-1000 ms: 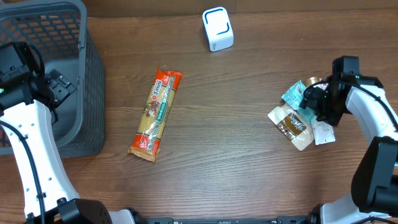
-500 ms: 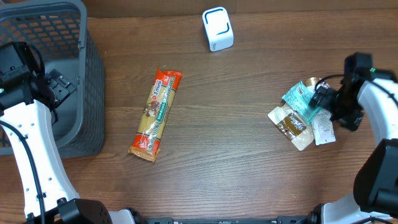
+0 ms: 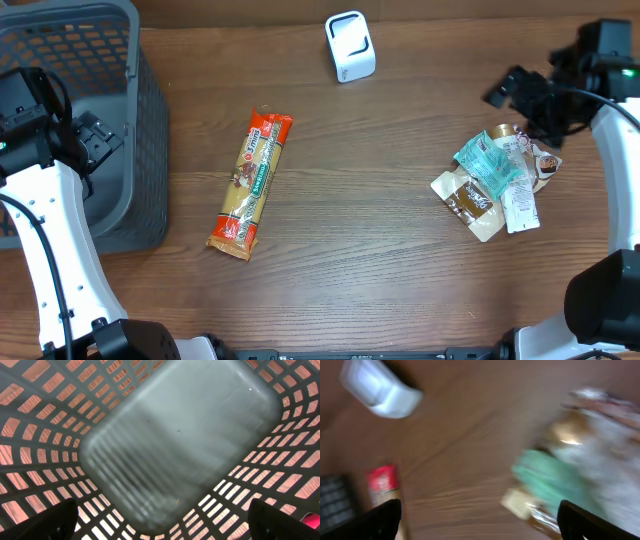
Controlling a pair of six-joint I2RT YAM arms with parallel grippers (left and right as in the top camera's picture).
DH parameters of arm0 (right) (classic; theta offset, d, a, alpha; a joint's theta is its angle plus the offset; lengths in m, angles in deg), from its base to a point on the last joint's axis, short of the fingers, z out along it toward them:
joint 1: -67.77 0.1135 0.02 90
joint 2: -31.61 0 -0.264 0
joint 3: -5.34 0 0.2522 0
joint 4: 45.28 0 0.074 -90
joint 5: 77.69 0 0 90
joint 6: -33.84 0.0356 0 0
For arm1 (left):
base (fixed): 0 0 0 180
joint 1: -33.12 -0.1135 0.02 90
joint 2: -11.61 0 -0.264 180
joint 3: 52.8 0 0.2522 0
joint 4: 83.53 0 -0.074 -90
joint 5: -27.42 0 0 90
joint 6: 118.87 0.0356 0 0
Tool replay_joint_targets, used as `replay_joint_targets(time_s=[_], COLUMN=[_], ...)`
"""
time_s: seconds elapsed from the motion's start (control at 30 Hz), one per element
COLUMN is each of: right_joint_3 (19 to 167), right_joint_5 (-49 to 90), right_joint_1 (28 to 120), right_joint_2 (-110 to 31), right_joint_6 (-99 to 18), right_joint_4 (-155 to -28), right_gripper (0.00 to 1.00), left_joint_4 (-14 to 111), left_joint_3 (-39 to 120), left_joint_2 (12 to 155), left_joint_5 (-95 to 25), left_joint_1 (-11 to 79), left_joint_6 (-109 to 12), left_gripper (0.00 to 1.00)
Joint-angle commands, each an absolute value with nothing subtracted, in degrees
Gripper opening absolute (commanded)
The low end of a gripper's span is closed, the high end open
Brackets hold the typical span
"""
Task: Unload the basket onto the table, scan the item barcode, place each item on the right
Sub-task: 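Move the right gripper to the spaghetti packet and grasp it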
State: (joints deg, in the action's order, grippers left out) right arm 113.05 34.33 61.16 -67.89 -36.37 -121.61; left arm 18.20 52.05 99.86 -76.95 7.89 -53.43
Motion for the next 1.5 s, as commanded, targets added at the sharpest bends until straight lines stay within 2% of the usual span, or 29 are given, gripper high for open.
replay_joint_targets(time_s=[0.0,0.33,0.57,0.77,1.03,1.13,1.23,1.47], right_joint_3=[111.7,111.2,111.2,111.2,114.8,115.7,115.8,115.8], right_joint_5=[45.0,31.2,31.2,29.6,20.0,19.6,16.4,8.7], right_joint_1=[67.0,90.8,99.8,105.1,110.6,112.0,113.6,114.2], right_joint_2=[-67.1,-75.3,-85.8,-93.6,-98.7,-100.0,-101.0,-101.2], right_joint_6=[-36.2,-32.0,-30.4,-28.9,-28.6,-29.4,-29.6,-27.4], right_joint_4=[-117.5,-101.5,-86.2,-76.4,-72.7,-71.1,-71.3,-79.2], right_gripper=[1.00,0.95,0.91,0.80,0.80,0.86,0.87,0.73], left_joint_4=[18.2,18.2,18.2,18.2,18.2,18.2,18.2,18.2], left_joint_3=[51.8,51.8,51.8,51.8,51.8,51.8,51.8,51.8], left_joint_2=[100.0,100.0,100.0,100.0,100.0,100.0,100.0,100.0], left_joint_5=[-76.5,-76.5,-76.5,-76.5,-76.5,-76.5,-76.5,-76.5], left_joint_1=[8.0,8.0,8.0,8.0,8.0,8.0,8.0,8.0], left_joint_6=[-54.4,-54.4,-54.4,-54.4,-54.4,-54.4,-54.4,-54.4], left_gripper=[1.00,1.00,1.00,1.00,1.00,1.00,1.00,1.00])
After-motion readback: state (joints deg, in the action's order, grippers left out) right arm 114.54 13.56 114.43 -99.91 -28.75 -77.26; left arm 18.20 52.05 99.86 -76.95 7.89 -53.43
